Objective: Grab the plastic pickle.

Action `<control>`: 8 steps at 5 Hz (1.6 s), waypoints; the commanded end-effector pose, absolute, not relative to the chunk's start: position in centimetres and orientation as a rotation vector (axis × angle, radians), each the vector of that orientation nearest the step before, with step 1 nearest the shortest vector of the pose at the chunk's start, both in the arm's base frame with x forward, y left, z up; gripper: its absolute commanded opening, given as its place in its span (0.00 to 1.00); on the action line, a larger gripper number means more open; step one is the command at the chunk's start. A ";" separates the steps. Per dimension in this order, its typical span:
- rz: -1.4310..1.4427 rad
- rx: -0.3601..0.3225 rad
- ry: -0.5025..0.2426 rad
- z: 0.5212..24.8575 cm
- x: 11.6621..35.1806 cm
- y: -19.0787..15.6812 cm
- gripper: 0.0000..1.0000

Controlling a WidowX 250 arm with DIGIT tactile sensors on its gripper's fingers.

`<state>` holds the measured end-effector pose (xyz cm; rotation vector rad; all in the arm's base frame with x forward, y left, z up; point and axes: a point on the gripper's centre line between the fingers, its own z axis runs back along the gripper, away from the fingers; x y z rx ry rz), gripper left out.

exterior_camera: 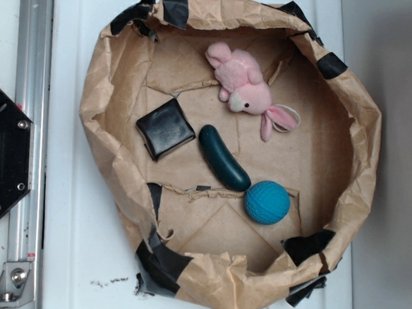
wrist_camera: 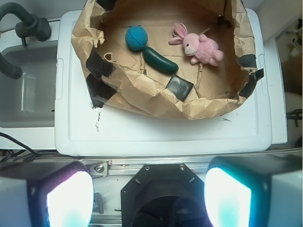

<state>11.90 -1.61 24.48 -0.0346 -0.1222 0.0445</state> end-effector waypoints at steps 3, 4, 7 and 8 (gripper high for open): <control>0.149 0.017 0.005 18.2 16.0 2.8 1.00; 0.110 -0.027 -0.027 18.1 16.7 2.7 1.00; -0.157 -0.019 -0.127 16.6 24.4 2.3 1.00; -0.218 0.026 -0.068 12.4 25.6 3.4 1.00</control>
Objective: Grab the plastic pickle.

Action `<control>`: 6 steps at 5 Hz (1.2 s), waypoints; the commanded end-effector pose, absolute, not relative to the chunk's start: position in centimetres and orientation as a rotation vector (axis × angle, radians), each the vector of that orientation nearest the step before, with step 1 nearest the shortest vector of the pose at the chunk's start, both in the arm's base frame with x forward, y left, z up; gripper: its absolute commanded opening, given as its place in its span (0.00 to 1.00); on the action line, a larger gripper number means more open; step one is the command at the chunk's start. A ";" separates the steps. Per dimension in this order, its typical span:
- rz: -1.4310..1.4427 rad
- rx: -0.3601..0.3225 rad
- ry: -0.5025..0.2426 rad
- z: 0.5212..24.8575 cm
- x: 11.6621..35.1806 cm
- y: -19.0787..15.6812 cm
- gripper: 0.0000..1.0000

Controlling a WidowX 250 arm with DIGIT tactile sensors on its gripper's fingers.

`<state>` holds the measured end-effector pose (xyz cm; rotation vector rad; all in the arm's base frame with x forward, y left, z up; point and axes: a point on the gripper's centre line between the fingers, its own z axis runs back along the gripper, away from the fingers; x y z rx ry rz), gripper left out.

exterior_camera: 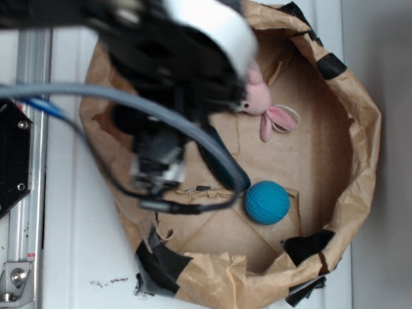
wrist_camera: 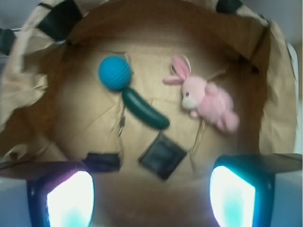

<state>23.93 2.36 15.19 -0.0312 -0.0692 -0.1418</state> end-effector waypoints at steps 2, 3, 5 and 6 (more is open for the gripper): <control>-0.471 -0.022 -0.059 6.3 26.2 1.7 1.00; -0.557 0.050 -0.032 3.5 27.2 0.1 1.00; -0.606 0.163 -0.020 1.8 29.1 -1.5 0.00; -0.542 0.162 -0.025 2.4 29.0 -1.2 0.00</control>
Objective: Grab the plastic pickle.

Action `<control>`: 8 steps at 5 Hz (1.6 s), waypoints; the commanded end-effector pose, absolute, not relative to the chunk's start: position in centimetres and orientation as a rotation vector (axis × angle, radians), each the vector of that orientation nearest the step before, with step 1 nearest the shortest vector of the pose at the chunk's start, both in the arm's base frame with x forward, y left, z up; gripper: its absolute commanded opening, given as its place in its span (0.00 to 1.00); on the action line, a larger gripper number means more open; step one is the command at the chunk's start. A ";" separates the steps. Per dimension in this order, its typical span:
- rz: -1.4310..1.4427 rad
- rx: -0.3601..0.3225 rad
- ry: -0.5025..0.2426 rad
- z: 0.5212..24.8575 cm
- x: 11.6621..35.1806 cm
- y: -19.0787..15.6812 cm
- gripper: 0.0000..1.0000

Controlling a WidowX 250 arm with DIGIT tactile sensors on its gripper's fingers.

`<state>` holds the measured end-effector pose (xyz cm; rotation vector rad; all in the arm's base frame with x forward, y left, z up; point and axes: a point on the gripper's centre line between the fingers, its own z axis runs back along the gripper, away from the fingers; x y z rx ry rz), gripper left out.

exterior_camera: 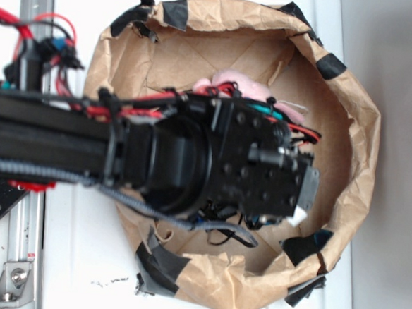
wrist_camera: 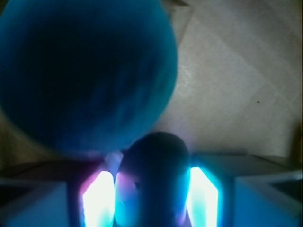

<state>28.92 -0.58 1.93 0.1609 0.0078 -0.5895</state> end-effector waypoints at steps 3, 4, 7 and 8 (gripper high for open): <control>0.082 -0.005 -0.216 14.7 23.3 2.8 0.00; 0.247 0.078 -0.223 16.5 22.3 2.3 0.00; 0.444 0.119 -0.091 17.2 24.0 0.8 0.00; 0.462 0.132 -0.131 16.9 24.8 0.7 0.00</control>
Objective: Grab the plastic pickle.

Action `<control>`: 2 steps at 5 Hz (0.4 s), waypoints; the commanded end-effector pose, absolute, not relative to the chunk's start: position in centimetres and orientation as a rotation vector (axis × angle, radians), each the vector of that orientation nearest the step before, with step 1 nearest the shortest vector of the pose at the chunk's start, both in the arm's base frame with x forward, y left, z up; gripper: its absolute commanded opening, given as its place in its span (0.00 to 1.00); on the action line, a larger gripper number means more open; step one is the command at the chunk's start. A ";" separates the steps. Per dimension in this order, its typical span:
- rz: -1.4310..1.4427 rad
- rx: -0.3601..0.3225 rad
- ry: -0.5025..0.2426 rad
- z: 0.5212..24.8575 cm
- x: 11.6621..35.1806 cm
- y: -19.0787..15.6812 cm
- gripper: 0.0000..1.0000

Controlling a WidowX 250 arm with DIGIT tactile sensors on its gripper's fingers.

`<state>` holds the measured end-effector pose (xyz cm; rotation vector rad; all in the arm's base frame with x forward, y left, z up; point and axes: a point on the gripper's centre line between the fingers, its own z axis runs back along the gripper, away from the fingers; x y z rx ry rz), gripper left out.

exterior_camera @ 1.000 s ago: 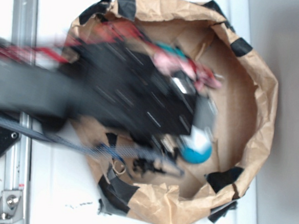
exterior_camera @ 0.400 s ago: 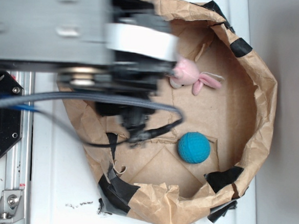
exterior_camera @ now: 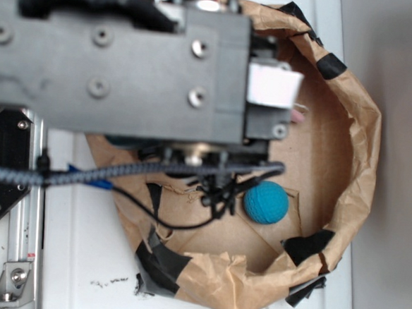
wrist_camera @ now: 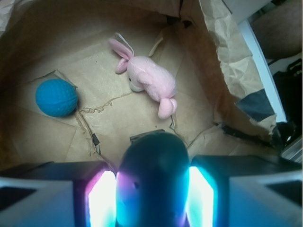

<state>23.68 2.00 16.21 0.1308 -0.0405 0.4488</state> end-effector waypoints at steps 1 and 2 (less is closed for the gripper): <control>0.489 0.126 -0.170 16.3 24.9 0.4 0.00; 0.435 0.108 -0.167 16.0 25.1 0.2 0.00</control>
